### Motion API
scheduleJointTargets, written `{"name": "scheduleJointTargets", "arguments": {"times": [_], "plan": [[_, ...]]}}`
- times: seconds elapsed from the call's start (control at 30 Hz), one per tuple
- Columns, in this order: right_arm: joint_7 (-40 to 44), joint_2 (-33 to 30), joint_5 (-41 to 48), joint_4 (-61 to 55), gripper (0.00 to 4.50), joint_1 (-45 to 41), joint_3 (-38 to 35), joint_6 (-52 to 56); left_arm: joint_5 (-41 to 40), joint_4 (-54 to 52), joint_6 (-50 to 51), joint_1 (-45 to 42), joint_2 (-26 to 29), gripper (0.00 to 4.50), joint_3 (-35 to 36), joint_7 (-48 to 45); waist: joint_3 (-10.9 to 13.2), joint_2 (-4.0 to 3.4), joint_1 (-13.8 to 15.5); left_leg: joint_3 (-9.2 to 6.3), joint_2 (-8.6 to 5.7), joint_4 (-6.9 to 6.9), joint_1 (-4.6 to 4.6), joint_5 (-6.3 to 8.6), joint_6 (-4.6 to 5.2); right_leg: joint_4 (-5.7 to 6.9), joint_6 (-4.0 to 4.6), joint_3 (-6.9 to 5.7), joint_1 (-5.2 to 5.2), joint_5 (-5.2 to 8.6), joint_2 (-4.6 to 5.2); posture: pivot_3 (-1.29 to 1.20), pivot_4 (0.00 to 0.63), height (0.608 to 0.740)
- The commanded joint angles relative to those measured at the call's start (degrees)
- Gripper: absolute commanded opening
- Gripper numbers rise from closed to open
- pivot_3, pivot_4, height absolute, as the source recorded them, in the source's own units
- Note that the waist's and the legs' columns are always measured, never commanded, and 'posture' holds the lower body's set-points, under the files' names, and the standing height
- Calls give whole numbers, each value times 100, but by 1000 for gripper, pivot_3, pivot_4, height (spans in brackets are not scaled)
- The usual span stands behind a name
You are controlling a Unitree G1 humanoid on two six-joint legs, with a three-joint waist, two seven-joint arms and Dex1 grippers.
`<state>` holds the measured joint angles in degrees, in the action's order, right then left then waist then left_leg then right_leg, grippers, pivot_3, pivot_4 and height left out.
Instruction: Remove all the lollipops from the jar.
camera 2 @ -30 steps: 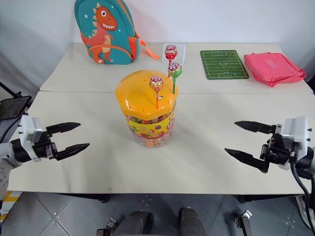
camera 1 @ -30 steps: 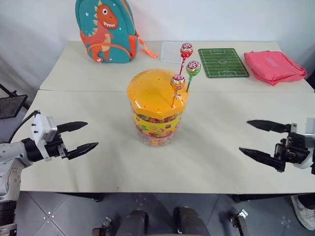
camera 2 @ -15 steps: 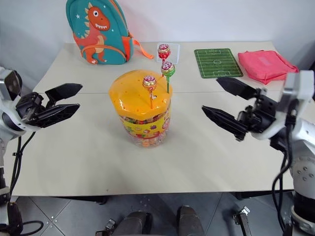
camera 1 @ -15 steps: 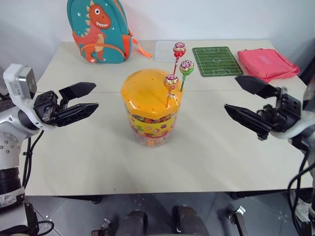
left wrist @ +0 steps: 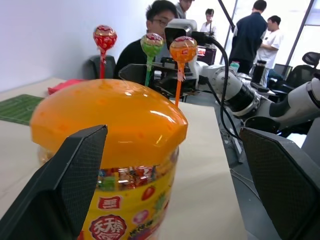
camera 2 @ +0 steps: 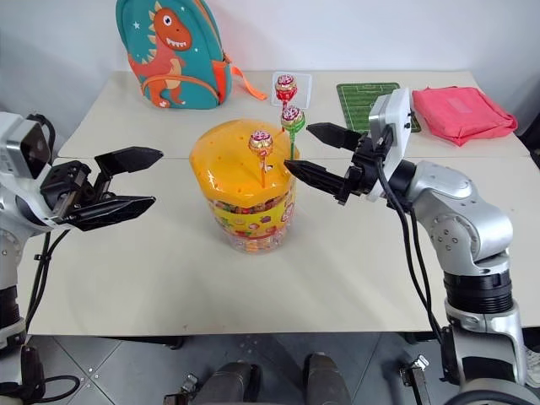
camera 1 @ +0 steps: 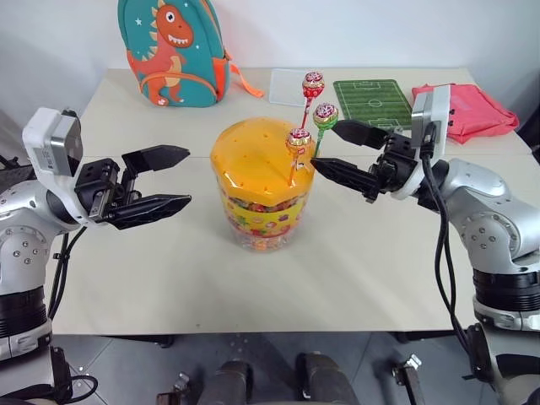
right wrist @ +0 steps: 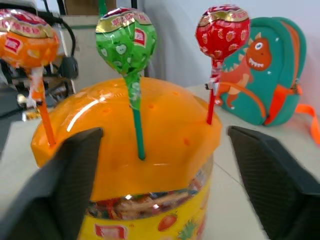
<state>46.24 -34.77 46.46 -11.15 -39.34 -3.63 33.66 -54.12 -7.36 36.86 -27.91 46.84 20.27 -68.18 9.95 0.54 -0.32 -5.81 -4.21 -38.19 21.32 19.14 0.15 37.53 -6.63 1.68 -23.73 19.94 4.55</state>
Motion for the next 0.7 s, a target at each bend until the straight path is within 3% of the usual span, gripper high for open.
{"name": "scheduleJointTargets", "arguments": {"times": [0.03,0.33,0.43,0.53,0.63,0.7], "plan": [[136,30,4,-77,2940,-184,-86,-18,-38,-184,-68,15,33,4500,114,30,0,0,2,0,0,-1,0,0,0,0,0,0,0,0,0,0,150,740],[449,377,37,11,29,-310,-245,-219,-25,-128,-146,-30,-39,4500,109,39,0,0,-5,0,-1,0,-1,0,0,4,0,0,0,0,0,0,150,740],[490,563,600,245,29,-446,-891,-344,57,-50,-253,-44,-96,4500,75,20,0,0,-4,0,-1,1,-1,0,0,4,0,0,0,0,0,0,150,740],[-337,599,1140,808,29,-848,-1747,-146,406,-30,-594,70,-63,4500,-64,-170,0,-1,-7,0,-1,-1,-1,0,0,4,0,-1,0,0,0,0,150,740],[-484,-408,747,1501,29,-892,-2095,239,1007,-216,-1216,419,241,4500,-339,-812,0,-1,16,0,-2,4,-1,0,0,2,1,-3,1,0,1,0,150,740],[-532,-1390,130,1857,29,-596,-1837,740,1036,-327,-1309,496,328,4500,-361,-945,1,-3,64,-6,-4,13,0,1,1,-5,1,-5,2,0,4,0,150,740]]}}
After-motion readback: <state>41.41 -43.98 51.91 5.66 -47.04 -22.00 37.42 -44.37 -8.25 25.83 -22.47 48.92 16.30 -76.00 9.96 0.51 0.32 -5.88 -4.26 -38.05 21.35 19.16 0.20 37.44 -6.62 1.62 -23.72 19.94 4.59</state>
